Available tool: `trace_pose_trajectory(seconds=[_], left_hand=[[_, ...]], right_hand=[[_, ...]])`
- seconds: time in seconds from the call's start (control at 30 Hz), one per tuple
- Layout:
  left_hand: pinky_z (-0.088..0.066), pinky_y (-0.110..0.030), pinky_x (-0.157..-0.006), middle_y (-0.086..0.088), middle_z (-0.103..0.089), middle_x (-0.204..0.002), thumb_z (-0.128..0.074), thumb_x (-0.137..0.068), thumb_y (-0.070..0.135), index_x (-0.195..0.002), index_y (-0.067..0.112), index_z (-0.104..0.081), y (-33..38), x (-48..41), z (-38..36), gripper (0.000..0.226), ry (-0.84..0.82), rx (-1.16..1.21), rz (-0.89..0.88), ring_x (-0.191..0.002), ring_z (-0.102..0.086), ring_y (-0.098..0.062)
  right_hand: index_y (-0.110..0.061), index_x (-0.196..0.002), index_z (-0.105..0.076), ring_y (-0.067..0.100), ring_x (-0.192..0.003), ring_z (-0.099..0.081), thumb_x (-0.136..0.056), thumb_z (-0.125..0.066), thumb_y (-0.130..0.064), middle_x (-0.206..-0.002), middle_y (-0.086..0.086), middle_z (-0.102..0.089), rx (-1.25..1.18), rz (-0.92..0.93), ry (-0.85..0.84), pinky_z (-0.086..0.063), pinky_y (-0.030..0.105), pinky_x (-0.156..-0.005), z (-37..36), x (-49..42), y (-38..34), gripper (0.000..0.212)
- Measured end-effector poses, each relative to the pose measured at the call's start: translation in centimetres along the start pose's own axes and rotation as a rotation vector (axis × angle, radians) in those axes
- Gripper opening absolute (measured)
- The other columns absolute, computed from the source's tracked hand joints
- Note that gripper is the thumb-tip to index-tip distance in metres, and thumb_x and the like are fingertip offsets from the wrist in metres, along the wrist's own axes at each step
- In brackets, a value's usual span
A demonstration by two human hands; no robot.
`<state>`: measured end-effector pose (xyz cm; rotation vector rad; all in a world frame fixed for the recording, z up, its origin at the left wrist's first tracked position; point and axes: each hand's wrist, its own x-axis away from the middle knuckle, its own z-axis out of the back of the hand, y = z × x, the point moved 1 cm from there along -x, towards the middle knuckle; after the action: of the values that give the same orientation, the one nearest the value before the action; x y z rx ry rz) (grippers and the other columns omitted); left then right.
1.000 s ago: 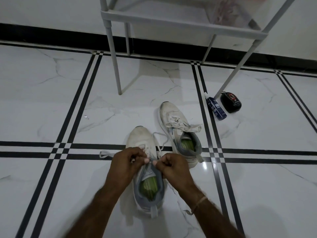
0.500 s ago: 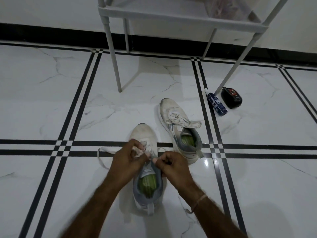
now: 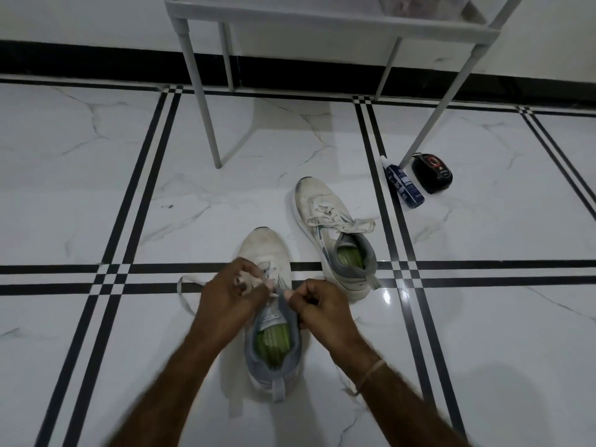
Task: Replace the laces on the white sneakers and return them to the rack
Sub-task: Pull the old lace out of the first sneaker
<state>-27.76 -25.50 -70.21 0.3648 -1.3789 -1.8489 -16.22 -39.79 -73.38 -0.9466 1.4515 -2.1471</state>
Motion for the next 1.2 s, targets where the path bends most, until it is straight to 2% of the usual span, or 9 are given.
trace_pose_trajectory(seconds=[0.13,0.33,0.43,0.53,0.63,0.73,0.87,1.03,1.2], left_hand=[[-0.046,-0.026,-0.071,0.013,-0.061,-0.077,-0.080,-0.079,0.040,-0.072,0.028,-0.069,-0.5,-0.6,-1.0,0.017,-0.127,-0.367,-0.251,-0.078,-0.060,-0.006],[-0.054,-0.027,-0.063,0.006,-0.063,-0.066,-0.051,-0.092,0.010,-0.076,0.023,-0.048,-1.7,-1.5,1.3,0.021,0.186,1.275,0.526,-0.062,-0.062,-0.011],[-0.038,-0.016,-0.045,0.006,-0.049,-0.055,-0.038,-0.105,0.014,-0.074,0.023,-0.044,-3.1,-1.0,1.2,0.033,0.379,0.866,0.710,-0.052,-0.045,-0.009],[-0.041,-0.015,-0.044,-0.002,-0.056,-0.078,-0.048,-0.105,0.021,-0.082,0.020,-0.053,-2.3,-0.4,1.3,0.024,0.493,0.539,0.471,-0.063,-0.049,-0.013],[-0.047,-0.023,-0.071,0.008,-0.066,-0.095,-0.074,-0.090,0.041,-0.092,0.032,-0.068,-0.9,-0.2,1.6,0.011,0.125,0.044,-0.005,-0.087,-0.060,-0.006],[-0.041,-0.017,-0.071,0.012,-0.060,-0.087,-0.086,-0.072,0.051,-0.081,0.038,-0.074,-0.8,-0.5,1.4,0.020,-0.116,-0.327,-0.166,-0.089,-0.055,0.002],[-0.038,-0.028,-0.065,0.008,-0.055,-0.080,-0.079,-0.081,0.040,-0.071,0.032,-0.069,-1.0,-1.0,1.0,0.016,-0.123,-0.324,-0.185,-0.081,-0.054,-0.005],[-0.043,-0.020,-0.051,0.004,-0.061,-0.060,-0.049,-0.104,0.021,-0.093,0.019,-0.066,-2.0,-1.0,1.8,0.021,0.277,0.694,0.559,-0.052,-0.055,-0.009],[-0.051,-0.041,-0.094,0.007,-0.054,-0.120,-0.077,-0.073,0.067,-0.102,0.033,-0.057,-3.1,1.4,2.2,0.049,0.216,-0.224,0.253,-0.115,-0.052,-0.020]], right_hand=[[-0.022,-0.061,-0.059,0.017,-0.062,-0.058,-0.080,-0.072,-0.043,-0.064,0.010,-0.061,-0.005,-0.014,0.005,-0.055,0.043,-0.058,0.1,0.1,-0.2,0.031],[-0.007,-0.070,-0.060,0.021,-0.068,-0.060,-0.092,-0.074,-0.023,-0.076,0.024,-0.064,-0.060,-0.071,-0.036,-0.057,0.037,-0.061,0.7,0.0,-0.4,0.030],[-0.005,-0.076,-0.062,0.019,-0.070,-0.062,-0.092,-0.074,-0.022,-0.078,0.019,-0.065,-0.041,-0.069,-0.070,-0.058,0.035,-0.061,0.4,0.3,-0.8,0.027],[-0.017,-0.077,-0.064,0.023,-0.072,-0.066,-0.090,-0.075,-0.027,-0.075,0.002,-0.068,0.047,-0.011,-0.075,-0.061,0.041,-0.064,-0.2,0.4,-1.0,0.020],[-0.015,-0.077,-0.063,0.022,-0.069,-0.066,-0.091,-0.075,-0.023,-0.075,0.007,-0.070,0.052,-0.029,-0.069,-0.060,0.043,-0.064,-0.3,0.3,-1.1,0.020],[-0.005,-0.079,-0.063,0.020,-0.071,-0.066,-0.091,-0.076,-0.019,-0.081,0.018,-0.070,0.005,-0.069,-0.066,-0.060,0.035,-0.059,0.0,0.3,-1.4,0.022],[-0.004,-0.077,-0.063,0.016,-0.070,-0.065,-0.090,-0.076,-0.017,-0.082,0.018,-0.070,-0.016,-0.099,-0.052,-0.059,0.028,-0.058,-0.2,0.3,-1.2,0.023],[-0.007,-0.075,-0.062,0.023,-0.073,-0.066,-0.091,-0.075,-0.017,-0.082,0.020,-0.069,-0.021,-0.091,-0.040,-0.061,0.040,-0.062,0.5,0.3,-1.1,0.023],[-0.020,-0.096,-0.067,0.024,-0.070,-0.066,-0.092,-0.070,-0.013,-0.094,0.007,-0.066,0.000,-0.013,-0.074,-0.059,0.035,-0.056,0.5,0.9,-2.2,0.009]])
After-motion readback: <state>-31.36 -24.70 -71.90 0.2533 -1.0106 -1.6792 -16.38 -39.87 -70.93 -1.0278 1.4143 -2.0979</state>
